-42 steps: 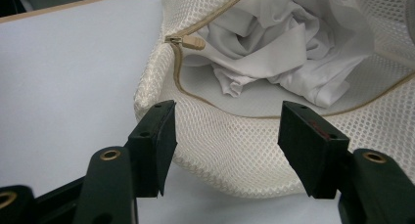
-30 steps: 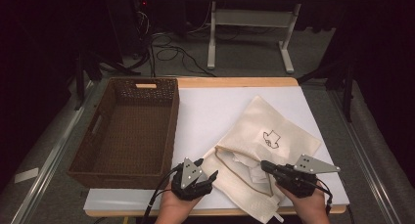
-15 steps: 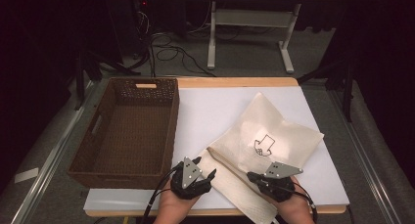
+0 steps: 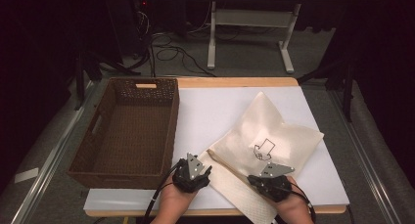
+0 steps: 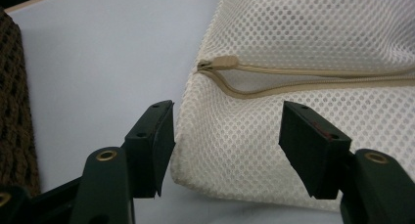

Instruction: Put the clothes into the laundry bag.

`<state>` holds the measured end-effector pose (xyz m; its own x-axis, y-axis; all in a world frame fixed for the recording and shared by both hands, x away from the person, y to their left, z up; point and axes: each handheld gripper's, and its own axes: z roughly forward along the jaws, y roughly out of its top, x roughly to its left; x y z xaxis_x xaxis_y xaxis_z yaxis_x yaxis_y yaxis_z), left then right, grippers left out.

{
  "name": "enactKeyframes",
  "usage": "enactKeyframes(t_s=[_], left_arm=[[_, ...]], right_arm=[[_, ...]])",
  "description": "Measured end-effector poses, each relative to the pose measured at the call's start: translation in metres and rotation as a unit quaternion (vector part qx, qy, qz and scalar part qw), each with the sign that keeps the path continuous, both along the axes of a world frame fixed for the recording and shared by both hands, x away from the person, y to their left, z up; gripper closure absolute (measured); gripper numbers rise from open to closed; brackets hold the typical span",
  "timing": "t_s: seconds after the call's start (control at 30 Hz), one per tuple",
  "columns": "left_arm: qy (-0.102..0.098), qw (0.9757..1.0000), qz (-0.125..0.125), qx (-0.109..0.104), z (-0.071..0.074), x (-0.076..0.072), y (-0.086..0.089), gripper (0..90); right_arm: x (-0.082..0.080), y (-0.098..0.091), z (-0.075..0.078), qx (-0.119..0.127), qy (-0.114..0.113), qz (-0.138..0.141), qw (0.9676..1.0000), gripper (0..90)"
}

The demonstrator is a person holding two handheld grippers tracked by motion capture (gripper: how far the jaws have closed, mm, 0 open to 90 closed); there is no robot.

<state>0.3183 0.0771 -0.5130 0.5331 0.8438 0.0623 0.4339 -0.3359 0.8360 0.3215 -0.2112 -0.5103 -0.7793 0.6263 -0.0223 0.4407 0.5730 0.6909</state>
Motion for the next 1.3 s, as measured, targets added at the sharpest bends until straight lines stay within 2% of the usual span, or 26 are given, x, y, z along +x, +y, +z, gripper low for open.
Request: enactKeyframes(t_s=[0.13,0.17,0.23,0.27,0.33,0.43,0.5,0.53,0.6,0.7,0.8,0.93,1.07,1.2,1.3], left_arm=[[0.004,1.0,-0.002,-0.003,0.0,0.001,0.001,42.8],[0.01,0.9999,-0.006,-0.003,-0.001,0.001,0.0,47.5],[0.015,0.9999,0.006,-0.004,-0.002,0.003,-0.001,59.4],[0.015,0.9998,0.009,-0.007,-0.002,0.003,-0.001,69.9],[0.02,0.9995,0.018,-0.019,-0.001,0.005,0.001,81.1],[0.017,0.9996,0.01,-0.022,0.002,0.003,-0.001,83.5],[0.013,0.9997,0.005,-0.021,0.004,0.0,-0.002,83.5],[0.012,0.9997,0.003,-0.022,0.004,-0.001,-0.002,83.5],[0.007,0.9997,-0.001,-0.024,0.005,-0.002,-0.002,83.4],[0.007,0.9997,0.002,-0.025,0.004,-0.002,-0.002,83.0],[0.009,0.9997,0.001,-0.024,0.004,-0.002,-0.001,82.8],[0.008,0.9995,0.0,-0.03,0.004,-0.002,-0.001,77.6],[0.007,0.9997,0.002,-0.024,0.003,-0.001,-0.003,66.9],[0.015,0.9995,0.005,-0.026,0.006,0.003,-0.005,66.7],[0.017,0.9995,0.004,-0.025,0.006,0.006,-0.007,67.8]], right_arm=[[0.004,-0.013,0.001,-0.003,0.006,-0.021,0.9998,88.3],[0.006,-0.017,0.002,-0.002,0.008,-0.027,0.9996,88.2],[0.009,-0.023,0.001,0.012,0.017,-0.031,0.9993,87.7],[0.008,-0.023,0.001,0.016,0.019,-0.028,0.9993,86.9],[0.006,-0.021,0.002,0.019,0.019,-0.023,0.9994,82.7],[0.002,-0.019,0.008,0.033,0.02,0.001,0.9992,77.4],[-0.003,-0.02,0.018,0.063,0.007,0.01,0.9979,73.8],[-0.006,-0.024,0.026,0.086,-0.003,0.009,0.9962,72.2],[-0.009,-0.029,0.035,0.106,-0.017,-0.001,0.9942,68.8],[-0.01,-0.043,0.045,0.121,-0.051,-0.034,0.9908,63.5],[-0.006,-0.064,0.047,0.131,-0.057,-0.087,0.9859,60.2],[-0.002,-0.085,0.042,0.101,-0.065,-0.135,0.9835,56.8],[0.002,-0.106,0.033,0.095,-0.053,-0.185,0.9767,51.4],[0.004,-0.121,0.024,0.087,-0.029,-0.231,0.9686,36.8],[0.006,-0.126,0.018,0.086,-0.015,-0.25,0.9643,29.7]])
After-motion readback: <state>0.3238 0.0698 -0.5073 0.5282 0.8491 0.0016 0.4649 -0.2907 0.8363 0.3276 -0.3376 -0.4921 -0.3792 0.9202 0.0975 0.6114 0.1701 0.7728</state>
